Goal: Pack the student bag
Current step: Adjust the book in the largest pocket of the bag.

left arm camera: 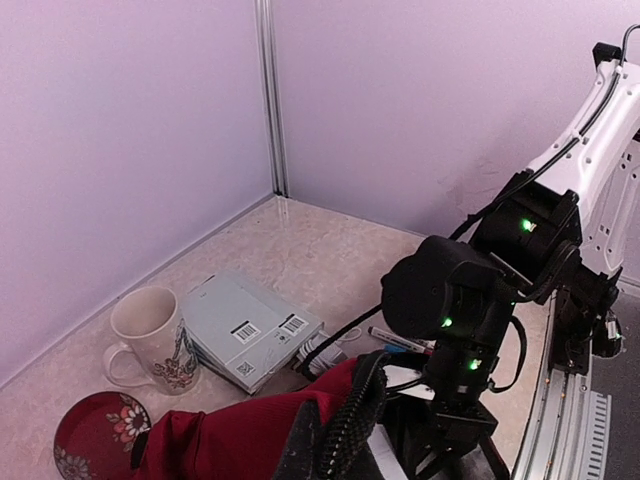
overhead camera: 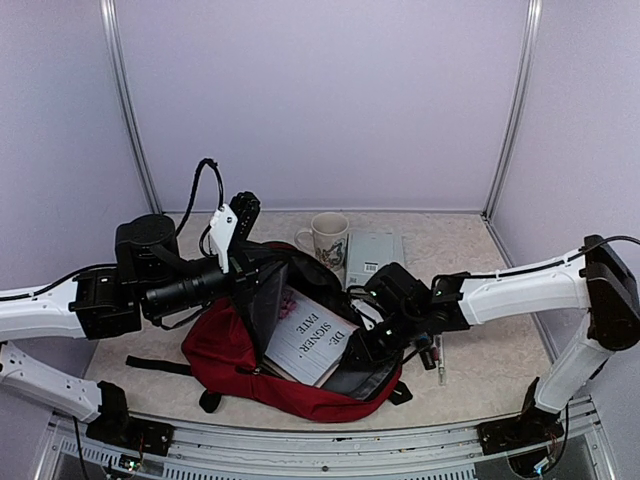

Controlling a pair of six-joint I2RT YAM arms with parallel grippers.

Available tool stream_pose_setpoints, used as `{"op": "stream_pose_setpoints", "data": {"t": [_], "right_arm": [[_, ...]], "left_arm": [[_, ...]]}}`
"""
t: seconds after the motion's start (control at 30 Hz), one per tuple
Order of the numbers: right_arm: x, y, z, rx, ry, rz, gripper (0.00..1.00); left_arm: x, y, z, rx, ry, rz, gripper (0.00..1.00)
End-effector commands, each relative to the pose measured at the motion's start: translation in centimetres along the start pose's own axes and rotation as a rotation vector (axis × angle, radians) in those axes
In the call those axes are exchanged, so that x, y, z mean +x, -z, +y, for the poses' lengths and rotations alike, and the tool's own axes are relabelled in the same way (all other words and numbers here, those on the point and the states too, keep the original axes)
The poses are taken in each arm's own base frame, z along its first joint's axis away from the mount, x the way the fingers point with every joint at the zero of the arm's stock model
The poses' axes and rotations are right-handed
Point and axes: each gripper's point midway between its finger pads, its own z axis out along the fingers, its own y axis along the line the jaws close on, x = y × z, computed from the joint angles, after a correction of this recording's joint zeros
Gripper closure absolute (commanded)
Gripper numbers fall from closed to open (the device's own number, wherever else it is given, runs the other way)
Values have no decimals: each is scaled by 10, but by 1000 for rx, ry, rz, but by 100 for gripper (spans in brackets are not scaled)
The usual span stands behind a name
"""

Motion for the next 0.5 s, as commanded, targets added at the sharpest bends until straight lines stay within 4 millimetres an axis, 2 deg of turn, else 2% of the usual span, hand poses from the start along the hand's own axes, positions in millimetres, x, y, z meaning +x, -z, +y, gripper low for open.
{"op": "stream_pose_setpoints", "data": {"t": [0.0,0.1,0.23,0.33,0.4,0.47], "right_arm": [[-59,0,35,-48,103,-150,75],[-72,6,45,-61,129,-175,75],[-70,38,56,-113,150,-223,72],[-63,69,56,-174,133,-250,69],[-59,92,48,-200,107,-285,66],[-65,119,25,-185,50,-358,64]], "left_arm": [[-15,9,7,-22,11,-52,100],[-13,12,10,-34,12,-45,100],[-8,16,16,-52,12,-38,100],[-4,15,23,-69,15,-29,100],[-1,15,25,-75,15,-20,100],[1,14,28,-81,12,-12,100]]}}
